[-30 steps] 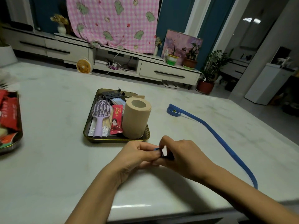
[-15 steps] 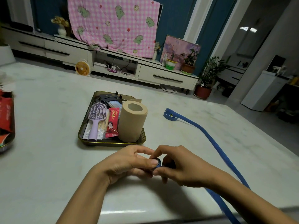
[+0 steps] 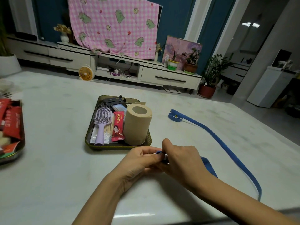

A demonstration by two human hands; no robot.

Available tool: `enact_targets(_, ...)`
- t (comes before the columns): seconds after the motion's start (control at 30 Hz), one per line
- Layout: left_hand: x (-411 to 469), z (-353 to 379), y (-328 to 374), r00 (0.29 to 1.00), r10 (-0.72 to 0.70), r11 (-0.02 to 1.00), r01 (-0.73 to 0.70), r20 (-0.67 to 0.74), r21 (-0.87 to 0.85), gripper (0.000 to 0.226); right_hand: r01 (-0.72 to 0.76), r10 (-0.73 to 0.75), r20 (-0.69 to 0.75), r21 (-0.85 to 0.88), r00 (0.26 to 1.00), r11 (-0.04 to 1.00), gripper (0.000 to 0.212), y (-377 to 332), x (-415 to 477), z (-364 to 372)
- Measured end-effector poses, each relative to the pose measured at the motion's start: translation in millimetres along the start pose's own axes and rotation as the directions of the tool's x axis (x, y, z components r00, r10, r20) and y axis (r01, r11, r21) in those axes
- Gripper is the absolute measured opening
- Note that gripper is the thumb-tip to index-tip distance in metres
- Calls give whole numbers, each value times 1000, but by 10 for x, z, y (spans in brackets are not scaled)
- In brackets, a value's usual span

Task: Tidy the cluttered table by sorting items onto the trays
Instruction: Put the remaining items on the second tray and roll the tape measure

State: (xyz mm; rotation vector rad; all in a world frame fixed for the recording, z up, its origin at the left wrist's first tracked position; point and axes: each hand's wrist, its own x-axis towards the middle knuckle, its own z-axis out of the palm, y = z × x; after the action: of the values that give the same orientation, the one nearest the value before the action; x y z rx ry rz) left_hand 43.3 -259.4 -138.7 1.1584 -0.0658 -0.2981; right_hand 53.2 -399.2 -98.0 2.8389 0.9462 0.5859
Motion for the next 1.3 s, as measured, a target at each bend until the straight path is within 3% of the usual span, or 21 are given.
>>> enact_targets(0.07, 7, -4, -10, 1000, 2, 1000, -1, -20, 13, 9, -11, 7, 100, 42, 995, 999, 37, -32, 1, 50)
enact_targets(0.13, 10, -15, -9, 999, -6, 1000, 7, -33, 21, 10, -36, 27, 127, 68, 992, 997, 33, -8, 2, 101)
enact_targets(0.2, 9, -44, 15, 999, -18, 999, 19, -38, 26, 20, -52, 36, 109, 142, 993, 989, 30, 0, 0, 76)
enact_targets(0.37, -9, -129, 82, 992, -111, 993, 108, 53, 55, 39, 54, -164, 238, 409, 957, 911, 32, 67, 9, -138)
enact_targets(0.5, -33, -163, 130, 967, -169, 976, 138, 192, 166, 49, -59, -218, 373, 607, 902, 793, 27, 138, 1, -256)
enact_targets(0.63, -33, -186, 151, 945, -204, 966, 152, 255, 210, 52, -210, -241, 515, 669, 822, 713, 31, 206, -20, -345)
enact_targets(0.83, -9, -199, 143, 946, -174, 979, 135, 275, 155, 40, -144, -212, 468, 616, 858, 775, 20, 190, -10, -372)
enact_targets(1.07, 21, -202, 93, 990, -103, 994, 100, 99, 40, 47, 9, -134, 344, 341, 929, 940, 17, 123, 25, -289)
enact_targets(1.2, 36, -141, 61, 997, -68, 997, 69, 23, -28, 53, -33, -21, 223, 237, 975, 971, 28, 62, -9, -178)
enact_targets(1.3, 38, -68, 17, 998, -52, 997, 51, -18, -64, 52, -28, -5, 183, 175, 983, 984, 24, 31, -30, -51)
